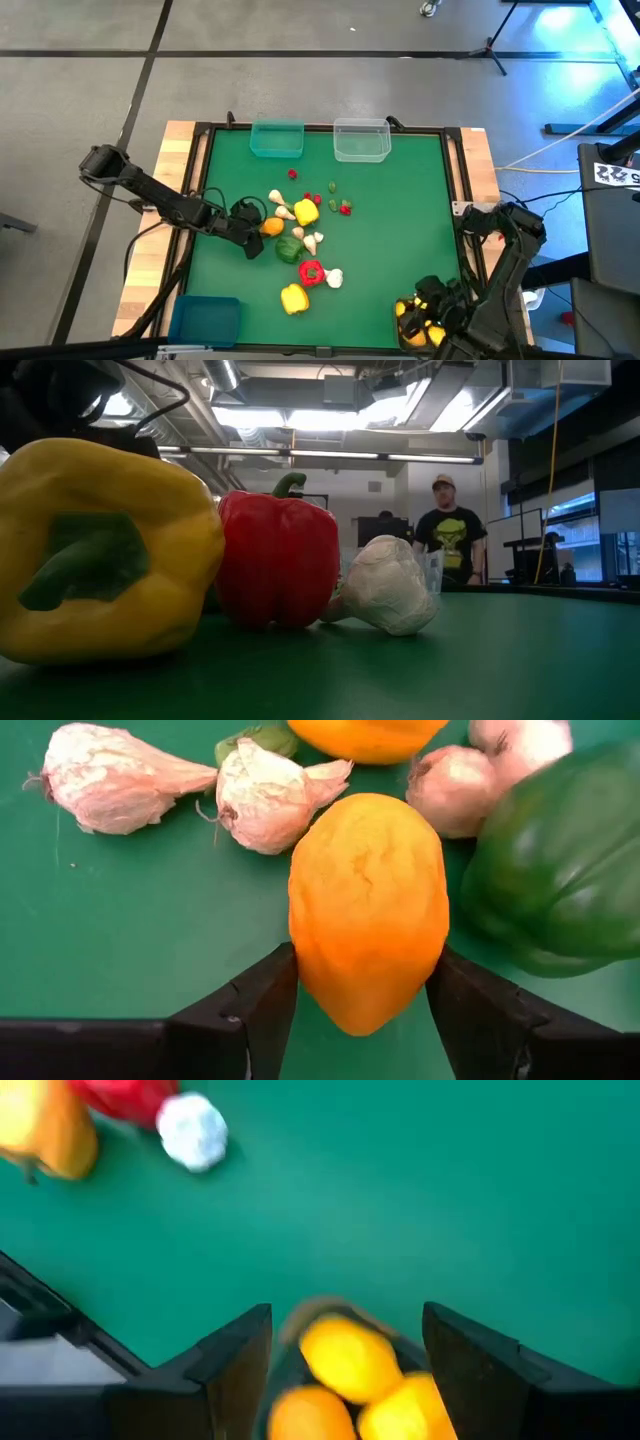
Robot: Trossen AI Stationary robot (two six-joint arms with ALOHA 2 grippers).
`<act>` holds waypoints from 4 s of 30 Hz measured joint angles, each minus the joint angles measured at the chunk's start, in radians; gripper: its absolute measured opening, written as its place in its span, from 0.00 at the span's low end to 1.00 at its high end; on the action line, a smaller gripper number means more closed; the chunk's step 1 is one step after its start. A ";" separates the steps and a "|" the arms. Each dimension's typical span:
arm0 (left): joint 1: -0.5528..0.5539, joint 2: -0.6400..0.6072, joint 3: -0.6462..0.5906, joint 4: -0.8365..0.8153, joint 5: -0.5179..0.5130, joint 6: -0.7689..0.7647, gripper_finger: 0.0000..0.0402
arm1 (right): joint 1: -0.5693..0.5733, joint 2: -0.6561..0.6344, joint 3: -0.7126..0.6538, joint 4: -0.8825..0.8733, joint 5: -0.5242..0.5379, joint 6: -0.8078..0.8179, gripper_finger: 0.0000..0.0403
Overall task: Sort produce into baskets
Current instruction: Put the lemon into the black bin
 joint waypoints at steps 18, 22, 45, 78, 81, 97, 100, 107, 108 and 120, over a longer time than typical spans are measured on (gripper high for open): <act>0.000 -0.377 0.002 0.175 -0.016 0.054 0.51 | -0.190 0.000 0.000 0.032 0.737 0.059 0.63; 0.000 -0.433 0.002 0.385 -0.026 0.163 0.51 | -0.267 0.000 0.000 0.081 0.812 0.057 0.63; -0.001 -0.442 0.002 0.725 0.004 0.292 0.51 | -0.439 0.000 0.330 1.040 0.360 -1.573 0.63; -0.027 -0.441 0.002 0.883 0.137 0.488 0.51 | -0.745 0.060 0.329 1.238 0.059 -1.830 0.94; -0.027 -0.441 0.002 0.881 0.130 0.488 0.51 | -0.758 0.078 0.328 1.255 0.019 -1.830 0.94; -0.025 -0.441 0.002 0.855 0.117 0.509 0.51 | -0.815 0.107 0.328 1.341 -0.110 -1.823 0.94; -0.025 -0.441 0.002 0.856 0.117 0.509 0.51 | -0.817 0.112 0.328 1.349 -0.136 -1.822 0.94; -0.025 -0.441 0.002 0.857 0.114 0.508 0.51 | -0.817 0.139 0.328 1.375 -0.152 -1.822 0.94; -0.025 -0.441 0.002 0.856 0.113 0.508 0.51 | -0.817 0.143 0.328 1.399 -0.150 -1.822 0.94; -0.025 -0.441 0.002 0.856 0.106 0.495 0.51 | -0.830 0.146 0.328 1.405 -0.134 -1.827 0.63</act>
